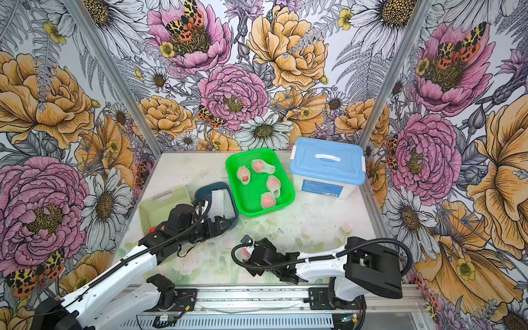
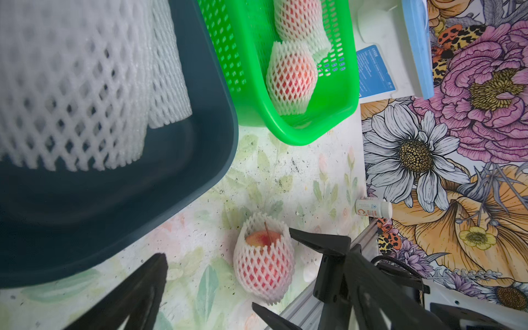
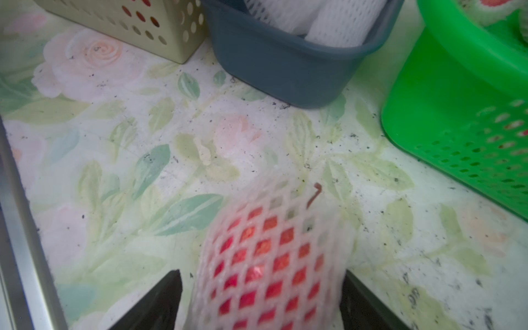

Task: Remove foam nets from apples
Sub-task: Place the apple at the center of the board, then remove the foam net from the apple.

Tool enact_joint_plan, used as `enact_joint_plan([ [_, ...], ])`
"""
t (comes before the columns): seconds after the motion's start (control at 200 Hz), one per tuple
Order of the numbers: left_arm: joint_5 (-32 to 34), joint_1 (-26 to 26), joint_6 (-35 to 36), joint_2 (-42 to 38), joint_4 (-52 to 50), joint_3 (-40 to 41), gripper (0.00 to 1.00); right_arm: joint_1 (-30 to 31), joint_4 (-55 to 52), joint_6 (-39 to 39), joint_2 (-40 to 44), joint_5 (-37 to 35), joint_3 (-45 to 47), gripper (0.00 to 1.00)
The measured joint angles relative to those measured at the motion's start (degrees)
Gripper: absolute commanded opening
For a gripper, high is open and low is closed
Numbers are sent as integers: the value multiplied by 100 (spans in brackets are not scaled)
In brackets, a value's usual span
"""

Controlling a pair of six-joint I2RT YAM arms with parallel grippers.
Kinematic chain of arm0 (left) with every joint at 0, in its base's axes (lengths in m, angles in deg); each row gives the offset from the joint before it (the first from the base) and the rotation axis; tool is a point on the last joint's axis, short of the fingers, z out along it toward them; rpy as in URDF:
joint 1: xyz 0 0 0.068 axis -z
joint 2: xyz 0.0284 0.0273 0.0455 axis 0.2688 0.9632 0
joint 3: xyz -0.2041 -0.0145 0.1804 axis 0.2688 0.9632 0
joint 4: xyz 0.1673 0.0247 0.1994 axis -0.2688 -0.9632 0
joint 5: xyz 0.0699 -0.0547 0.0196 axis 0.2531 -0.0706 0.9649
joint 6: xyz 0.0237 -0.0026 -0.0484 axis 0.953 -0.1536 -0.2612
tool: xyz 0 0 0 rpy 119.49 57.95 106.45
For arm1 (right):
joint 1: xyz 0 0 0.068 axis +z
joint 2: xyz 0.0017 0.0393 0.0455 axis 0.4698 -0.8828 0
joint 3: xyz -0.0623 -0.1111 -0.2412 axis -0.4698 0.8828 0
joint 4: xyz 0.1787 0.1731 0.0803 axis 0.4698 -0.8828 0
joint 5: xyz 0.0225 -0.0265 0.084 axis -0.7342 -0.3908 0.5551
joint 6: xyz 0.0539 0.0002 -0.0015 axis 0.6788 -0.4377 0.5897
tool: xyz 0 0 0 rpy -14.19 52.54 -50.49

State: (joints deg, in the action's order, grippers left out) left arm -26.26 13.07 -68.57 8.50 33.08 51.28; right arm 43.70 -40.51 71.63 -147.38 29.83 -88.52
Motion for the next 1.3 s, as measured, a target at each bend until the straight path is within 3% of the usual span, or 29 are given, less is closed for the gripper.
enact_joint_plan([
  [0.08,-2,0,0,59,70,0,99,0,7,-68,0,101,0,99],
  [0.696,-2,74,2,251,328,0,99,26,-243,1025,1266,44,463,100],
  [1.076,-2,74,2,326,463,0,99,57,-1119,1818,33,254,-647,99],
  [1.296,-2,72,2,289,459,0,99,-35,-1355,1963,-542,352,-1158,87],
])
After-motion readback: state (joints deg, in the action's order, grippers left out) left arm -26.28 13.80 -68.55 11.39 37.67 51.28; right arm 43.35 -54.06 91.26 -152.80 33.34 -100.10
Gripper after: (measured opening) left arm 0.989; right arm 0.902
